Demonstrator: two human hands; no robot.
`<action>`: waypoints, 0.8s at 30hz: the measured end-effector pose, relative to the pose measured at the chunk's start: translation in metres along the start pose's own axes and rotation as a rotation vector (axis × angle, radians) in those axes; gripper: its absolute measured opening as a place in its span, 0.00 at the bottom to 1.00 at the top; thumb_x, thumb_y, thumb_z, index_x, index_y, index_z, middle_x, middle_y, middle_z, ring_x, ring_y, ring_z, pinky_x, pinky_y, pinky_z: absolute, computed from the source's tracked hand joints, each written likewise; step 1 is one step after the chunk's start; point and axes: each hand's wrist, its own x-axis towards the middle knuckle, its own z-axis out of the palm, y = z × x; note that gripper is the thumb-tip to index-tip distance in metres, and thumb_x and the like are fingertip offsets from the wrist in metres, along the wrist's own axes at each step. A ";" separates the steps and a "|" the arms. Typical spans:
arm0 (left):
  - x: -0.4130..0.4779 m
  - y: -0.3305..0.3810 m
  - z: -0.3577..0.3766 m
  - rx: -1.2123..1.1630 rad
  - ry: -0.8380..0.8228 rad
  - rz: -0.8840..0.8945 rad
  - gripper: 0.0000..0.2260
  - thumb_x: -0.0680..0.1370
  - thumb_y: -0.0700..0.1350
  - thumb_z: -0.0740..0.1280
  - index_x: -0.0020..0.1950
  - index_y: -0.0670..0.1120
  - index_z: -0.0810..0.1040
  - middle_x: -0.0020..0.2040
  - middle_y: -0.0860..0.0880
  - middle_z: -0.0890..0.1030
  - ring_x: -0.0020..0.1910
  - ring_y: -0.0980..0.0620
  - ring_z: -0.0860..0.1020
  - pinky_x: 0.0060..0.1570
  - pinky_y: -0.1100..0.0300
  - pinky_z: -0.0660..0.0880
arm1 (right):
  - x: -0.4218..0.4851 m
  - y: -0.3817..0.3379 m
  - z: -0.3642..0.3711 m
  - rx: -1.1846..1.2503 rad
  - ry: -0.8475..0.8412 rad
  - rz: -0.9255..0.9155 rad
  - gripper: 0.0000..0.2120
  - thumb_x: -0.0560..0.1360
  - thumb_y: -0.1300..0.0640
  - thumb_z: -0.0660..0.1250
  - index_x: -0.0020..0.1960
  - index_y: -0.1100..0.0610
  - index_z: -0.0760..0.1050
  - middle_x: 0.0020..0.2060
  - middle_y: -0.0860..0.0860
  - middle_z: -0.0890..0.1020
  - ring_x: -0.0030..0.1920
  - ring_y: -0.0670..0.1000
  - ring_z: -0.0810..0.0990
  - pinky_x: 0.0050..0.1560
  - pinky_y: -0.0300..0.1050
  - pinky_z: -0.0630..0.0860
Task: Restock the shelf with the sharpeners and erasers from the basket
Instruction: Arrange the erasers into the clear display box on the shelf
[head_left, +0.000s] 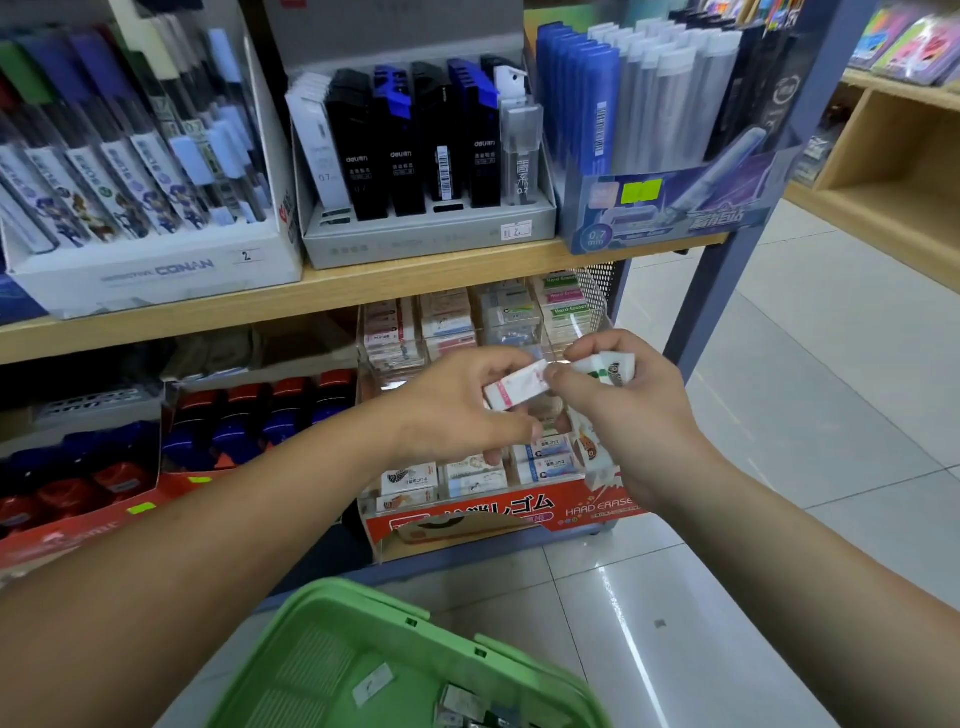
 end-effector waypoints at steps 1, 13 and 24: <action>-0.001 -0.002 -0.001 0.024 0.044 -0.009 0.16 0.76 0.39 0.76 0.62 0.50 0.81 0.47 0.54 0.84 0.35 0.58 0.82 0.32 0.64 0.76 | 0.001 0.001 0.000 0.037 0.037 0.033 0.09 0.74 0.60 0.78 0.50 0.51 0.81 0.43 0.48 0.87 0.44 0.53 0.89 0.37 0.50 0.86; -0.013 -0.014 -0.009 -0.023 0.147 -0.033 0.09 0.83 0.51 0.68 0.54 0.50 0.86 0.32 0.53 0.82 0.27 0.57 0.74 0.27 0.59 0.72 | -0.003 -0.004 -0.003 0.213 -0.016 0.172 0.13 0.75 0.60 0.78 0.57 0.56 0.80 0.48 0.56 0.88 0.39 0.55 0.88 0.38 0.52 0.85; -0.022 -0.013 -0.022 -0.178 0.072 -0.176 0.10 0.84 0.43 0.67 0.61 0.51 0.85 0.42 0.53 0.84 0.33 0.54 0.76 0.24 0.62 0.66 | -0.005 0.001 0.001 0.053 -0.042 0.099 0.12 0.75 0.59 0.78 0.55 0.50 0.81 0.50 0.50 0.88 0.45 0.55 0.89 0.41 0.56 0.87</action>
